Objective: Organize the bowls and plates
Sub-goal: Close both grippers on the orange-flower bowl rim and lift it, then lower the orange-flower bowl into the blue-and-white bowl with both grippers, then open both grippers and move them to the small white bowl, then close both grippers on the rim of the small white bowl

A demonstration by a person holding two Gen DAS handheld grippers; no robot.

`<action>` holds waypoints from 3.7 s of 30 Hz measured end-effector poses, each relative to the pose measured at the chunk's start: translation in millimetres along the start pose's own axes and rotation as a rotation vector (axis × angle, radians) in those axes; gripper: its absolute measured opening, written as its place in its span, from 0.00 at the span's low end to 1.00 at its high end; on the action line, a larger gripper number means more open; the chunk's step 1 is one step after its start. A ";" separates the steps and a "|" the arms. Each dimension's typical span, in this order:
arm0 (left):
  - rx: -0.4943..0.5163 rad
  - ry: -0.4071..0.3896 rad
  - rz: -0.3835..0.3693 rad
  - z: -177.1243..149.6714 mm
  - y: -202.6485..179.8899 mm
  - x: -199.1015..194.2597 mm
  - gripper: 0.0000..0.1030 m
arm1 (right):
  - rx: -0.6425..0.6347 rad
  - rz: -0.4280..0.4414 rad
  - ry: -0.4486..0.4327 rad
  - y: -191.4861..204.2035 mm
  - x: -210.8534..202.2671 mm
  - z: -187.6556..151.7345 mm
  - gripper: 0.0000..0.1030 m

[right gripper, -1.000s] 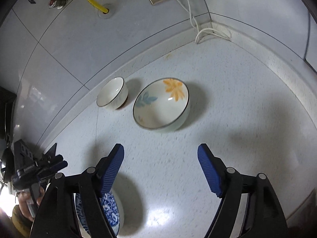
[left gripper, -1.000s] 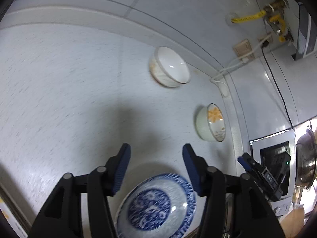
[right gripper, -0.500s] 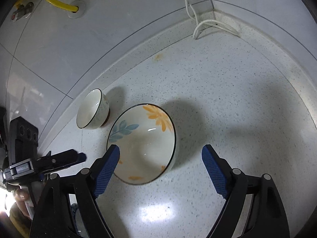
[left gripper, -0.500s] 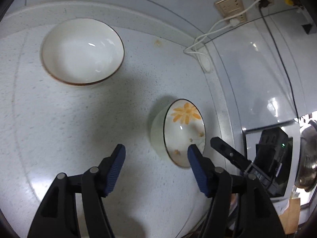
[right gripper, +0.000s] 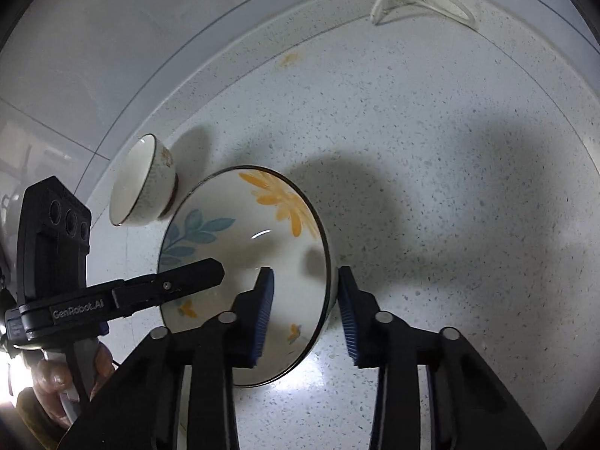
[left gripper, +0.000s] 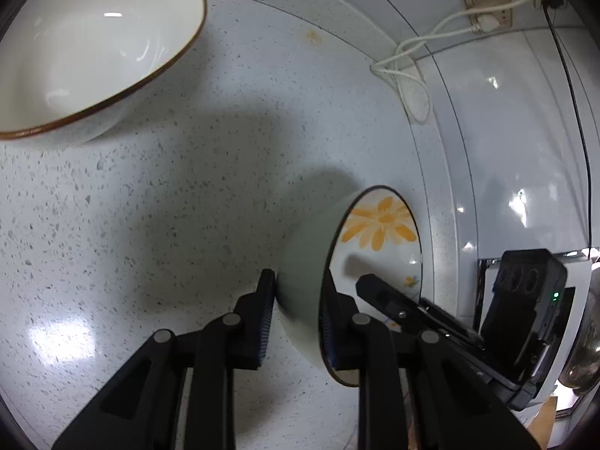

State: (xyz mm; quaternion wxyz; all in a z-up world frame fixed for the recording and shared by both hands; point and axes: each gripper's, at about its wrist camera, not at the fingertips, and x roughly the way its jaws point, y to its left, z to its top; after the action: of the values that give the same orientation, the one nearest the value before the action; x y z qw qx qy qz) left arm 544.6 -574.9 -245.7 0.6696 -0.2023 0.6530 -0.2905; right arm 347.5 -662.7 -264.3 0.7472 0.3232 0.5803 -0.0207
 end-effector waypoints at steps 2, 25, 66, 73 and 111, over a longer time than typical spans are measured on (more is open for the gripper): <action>-0.029 -0.001 -0.013 -1.7 3.3 -0.3 0.21 | 0.026 -0.009 0.000 -3.7 0.8 -1.0 0.16; -0.095 -0.125 -0.090 -117.3 11.9 -157.9 0.21 | -0.101 0.025 -0.062 119.7 -101.8 -100.3 0.13; 0.069 -0.168 0.254 -234.3 80.9 -157.7 0.27 | -0.169 0.031 0.099 128.4 -27.1 -217.0 0.19; 0.139 -0.282 0.279 -235.3 62.8 -189.6 0.29 | -0.180 0.035 0.060 128.5 -42.9 -215.0 0.21; -0.078 -0.252 0.074 101.4 120.3 -129.5 0.65 | -0.182 0.135 -0.013 155.3 54.6 42.7 0.77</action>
State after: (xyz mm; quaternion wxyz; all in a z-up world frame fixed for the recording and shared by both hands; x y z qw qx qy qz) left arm 663.0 -411.2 -219.3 0.7482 -0.2386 0.5816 -0.2122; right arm 464.8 -542.8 -236.0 0.7770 0.2919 0.5519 0.0803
